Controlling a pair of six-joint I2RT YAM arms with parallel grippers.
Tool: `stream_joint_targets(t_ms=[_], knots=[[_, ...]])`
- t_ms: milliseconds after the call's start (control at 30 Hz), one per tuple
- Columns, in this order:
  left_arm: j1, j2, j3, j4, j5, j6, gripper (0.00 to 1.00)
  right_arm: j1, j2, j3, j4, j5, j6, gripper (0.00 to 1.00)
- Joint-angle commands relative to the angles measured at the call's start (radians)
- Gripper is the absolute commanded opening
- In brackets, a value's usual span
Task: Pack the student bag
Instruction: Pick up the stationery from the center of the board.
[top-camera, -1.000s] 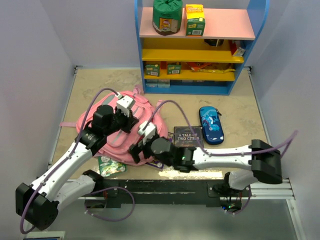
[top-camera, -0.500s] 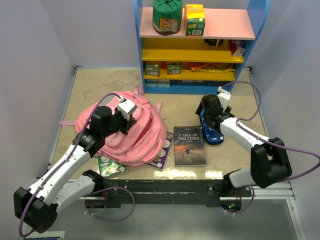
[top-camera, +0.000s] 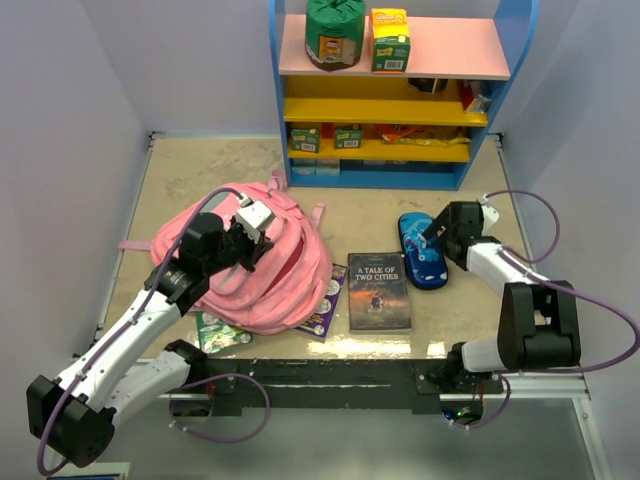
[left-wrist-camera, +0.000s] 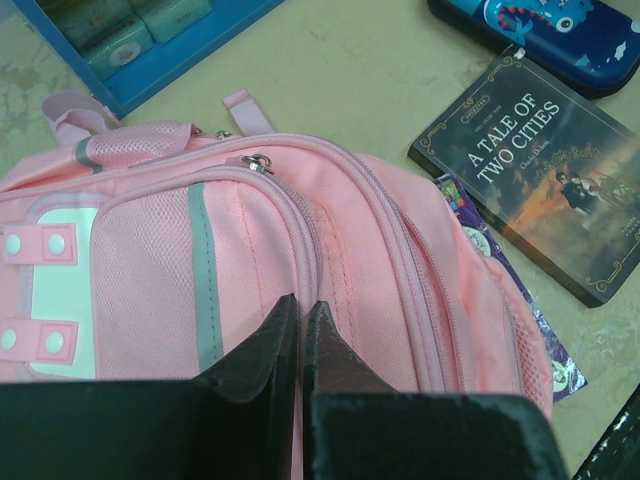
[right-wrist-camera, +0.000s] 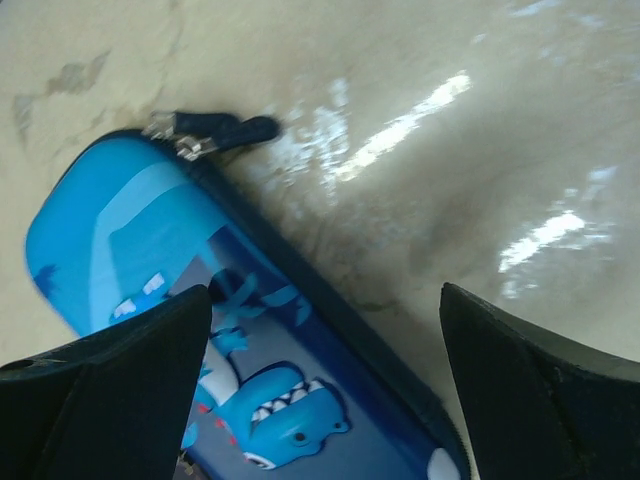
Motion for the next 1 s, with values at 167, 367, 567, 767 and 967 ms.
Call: stream_joint_targets(t_ms=[167,367,567,767,967], knots=[[-0.001,-0.026,0.014,0.109,0.066,0.015,0.00,0.003,0.001,-0.146,0.209,-0.381,0.033,0.99],[-0.001,-0.023,0.005,0.122,0.069,0.012,0.00,0.003,-0.027,-0.256,0.324,-0.557,0.069,0.99],[-0.001,-0.011,0.008,0.138,0.080,-0.002,0.00,0.001,-0.169,-0.317,0.352,-0.657,0.086,0.99],[-0.001,-0.006,0.005,0.148,0.085,-0.010,0.00,0.003,-0.340,-0.349,0.407,-0.749,0.112,0.99],[-0.001,-0.006,0.005,0.150,0.089,-0.019,0.00,0.003,-0.334,-0.352,0.467,-0.815,0.132,0.99]])
